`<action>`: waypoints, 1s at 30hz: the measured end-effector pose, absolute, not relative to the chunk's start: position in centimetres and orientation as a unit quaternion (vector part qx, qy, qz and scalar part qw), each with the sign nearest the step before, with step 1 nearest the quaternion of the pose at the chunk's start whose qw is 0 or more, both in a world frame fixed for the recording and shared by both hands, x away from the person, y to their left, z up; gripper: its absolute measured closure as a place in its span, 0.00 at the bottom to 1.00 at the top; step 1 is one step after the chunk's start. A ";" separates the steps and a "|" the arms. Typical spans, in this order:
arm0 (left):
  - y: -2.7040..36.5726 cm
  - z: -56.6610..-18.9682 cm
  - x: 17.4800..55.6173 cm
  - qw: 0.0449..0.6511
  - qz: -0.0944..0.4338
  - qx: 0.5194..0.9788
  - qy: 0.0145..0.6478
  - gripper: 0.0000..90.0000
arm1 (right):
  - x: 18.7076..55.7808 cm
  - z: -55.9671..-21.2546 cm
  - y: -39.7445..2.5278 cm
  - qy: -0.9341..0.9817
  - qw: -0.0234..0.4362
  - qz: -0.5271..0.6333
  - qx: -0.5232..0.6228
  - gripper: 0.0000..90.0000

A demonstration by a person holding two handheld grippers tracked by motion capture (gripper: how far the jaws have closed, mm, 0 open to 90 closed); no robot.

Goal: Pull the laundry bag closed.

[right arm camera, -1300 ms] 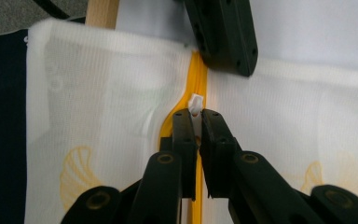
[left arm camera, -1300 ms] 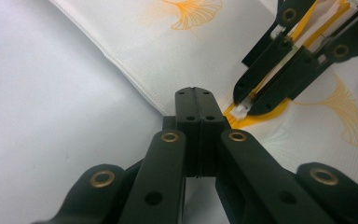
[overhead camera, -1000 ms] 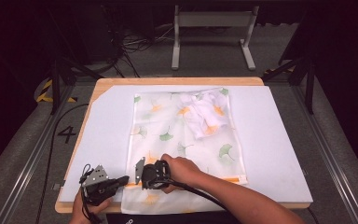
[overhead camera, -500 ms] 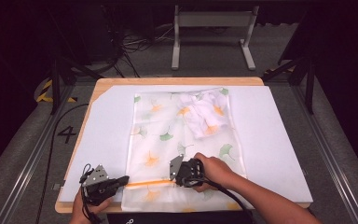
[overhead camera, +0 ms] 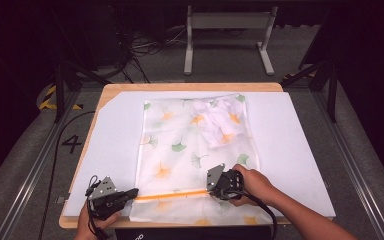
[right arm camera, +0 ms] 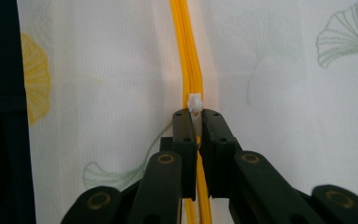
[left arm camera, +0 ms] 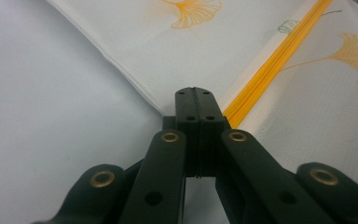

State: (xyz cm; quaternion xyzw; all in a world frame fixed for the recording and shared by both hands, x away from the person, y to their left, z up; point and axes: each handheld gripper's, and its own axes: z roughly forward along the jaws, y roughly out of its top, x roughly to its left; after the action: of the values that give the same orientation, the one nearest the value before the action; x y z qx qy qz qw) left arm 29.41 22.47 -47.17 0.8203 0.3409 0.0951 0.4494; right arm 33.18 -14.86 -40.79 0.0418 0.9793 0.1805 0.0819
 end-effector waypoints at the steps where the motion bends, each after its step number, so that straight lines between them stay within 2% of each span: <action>1: 22.4 -47.2 29.4 0.450 0.096 0.820 0.341 1.00 | 33.1 -40.8 -15.2 0.979 0.083 0.182 0.046 0.94; 30: 22.7 -47.3 29.7 0.458 0.081 0.818 0.338 1.00 | 32.4 -41.2 -25.7 0.969 0.090 0.184 0.142 0.94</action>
State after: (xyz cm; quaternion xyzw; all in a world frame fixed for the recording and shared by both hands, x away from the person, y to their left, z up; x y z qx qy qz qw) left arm 29.67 22.73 -47.30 0.8179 0.3381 0.0814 0.4584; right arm 32.40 -25.73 -41.17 0.1422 0.9685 0.1836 0.0897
